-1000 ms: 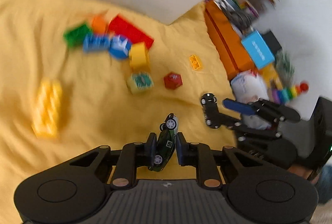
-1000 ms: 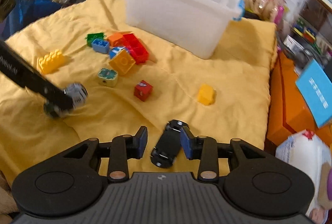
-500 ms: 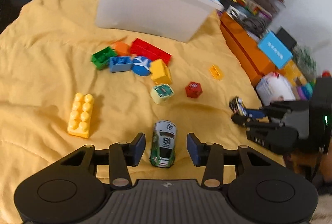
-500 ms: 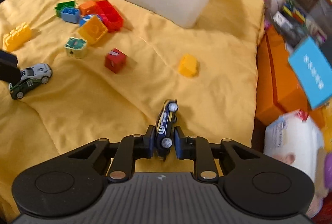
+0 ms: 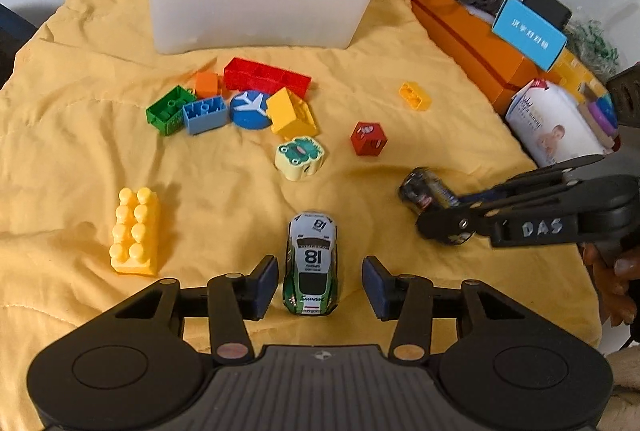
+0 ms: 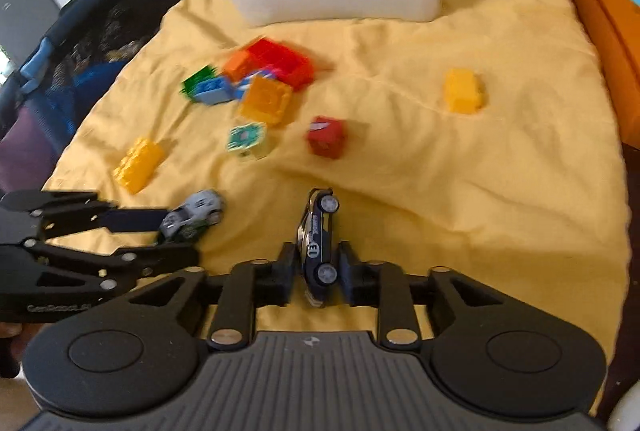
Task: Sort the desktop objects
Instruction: 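Lift both held cars off the blanket toward the white bin, then lower both cars into the white bin and open both tools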
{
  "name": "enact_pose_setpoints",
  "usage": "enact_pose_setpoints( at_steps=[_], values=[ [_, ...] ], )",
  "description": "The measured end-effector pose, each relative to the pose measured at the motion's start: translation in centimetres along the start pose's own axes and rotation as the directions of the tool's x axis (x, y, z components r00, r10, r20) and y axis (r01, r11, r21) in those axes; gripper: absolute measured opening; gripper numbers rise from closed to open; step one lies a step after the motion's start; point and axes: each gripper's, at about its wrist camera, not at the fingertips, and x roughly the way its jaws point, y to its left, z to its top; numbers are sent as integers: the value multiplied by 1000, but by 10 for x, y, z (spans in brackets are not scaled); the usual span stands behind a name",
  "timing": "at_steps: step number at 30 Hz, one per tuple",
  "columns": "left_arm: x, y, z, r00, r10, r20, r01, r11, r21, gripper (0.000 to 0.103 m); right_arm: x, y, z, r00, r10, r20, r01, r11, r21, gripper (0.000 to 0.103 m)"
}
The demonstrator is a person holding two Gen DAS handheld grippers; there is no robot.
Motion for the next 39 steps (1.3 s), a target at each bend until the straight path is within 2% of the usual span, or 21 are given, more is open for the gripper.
enact_pose_setpoints(
  at_steps=[3, 7, 10, 12, 13, 16, 19, 21, 22, 23, 24, 25, 29, 31, 34, 37, 39],
  values=[
    [-1, 1, -1, 1000, 3, 1, -3, 1000, 2, 53, -8, -7, 2, 997, -69, 29, 69, 997, -27, 43],
    [-3, -1, 0, 1000, 26, 7, -26, 1000, 2, 53, -20, -7, 4, 996, -75, 56, 77, 996, -38, 50],
    [-6, -4, 1, 999, 47, 8, -47, 999, 18, 54, -29, 7, -1, 984, -144, 105, 156, 979, -127, 56],
    [-7, -7, 1, 999, 53, 12, -54, 998, 37, 58, -28, 19, -6, 974, -187, 131, 212, 953, -218, 64],
    [-6, -8, 0, 998, 56, 11, -57, 997, 44, 60, -25, 24, -10, 971, -199, 134, 228, 938, -261, 65],
    [3, -8, 0, 999, 44, -13, -43, 998, 41, 59, -11, 34, -15, 972, -206, 112, 232, 915, -329, 64],
    [5, -10, -3, 999, 51, -1, -51, 997, 65, 60, 3, 41, -19, 969, -231, 92, 248, 890, -382, 54],
    [4, -9, -3, 999, 47, 6, -47, 997, 65, 58, 6, 40, -21, 969, -231, 86, 246, 888, -389, 48],
    [4, -8, -3, 999, 46, 9, -46, 997, 61, 56, 6, 40, -21, 969, -228, 91, 245, 890, -385, 46],
    [4, -7, -3, 999, 43, 11, -44, 997, 60, 51, 6, 40, -21, 970, -227, 92, 244, 890, -385, 37],
    [4, -6, -3, 999, 40, 15, -40, 997, 62, 46, 7, 39, -20, 971, -221, 88, 238, 894, -380, 35],
    [3, -6, -2, 999, 30, 18, -32, 997, 67, 33, 8, 38, -19, 973, -215, 82, 230, 900, -369, 35],
    [-1, -9, 3, 999, -36, 19, 34, 995, 89, 33, 5, 36, -12, 979, -193, 71, 206, 915, -347, 33],
    [-14, -10, 13, 995, -73, 68, 66, 994, 92, 33, -4, 35, -6, 977, -189, 101, 213, 919, -333, 33],
    [-37, -8, 42, 985, -62, 159, 44, 993, 114, 33, -24, 39, 15, 962, -191, 196, 249, 909, -334, 33],
    [-58, 1, 81, 964, -56, 261, 30, 995, 99, 33, -44, 42, 47, 933, -190, 307, 291, 898, -330, 33],
    [-69, 10, 112, 941, -50, 335, 20, 996, 92, 33, -55, 43, 72, 907, -178, 381, 309, 897, -315, 33]
  ],
)
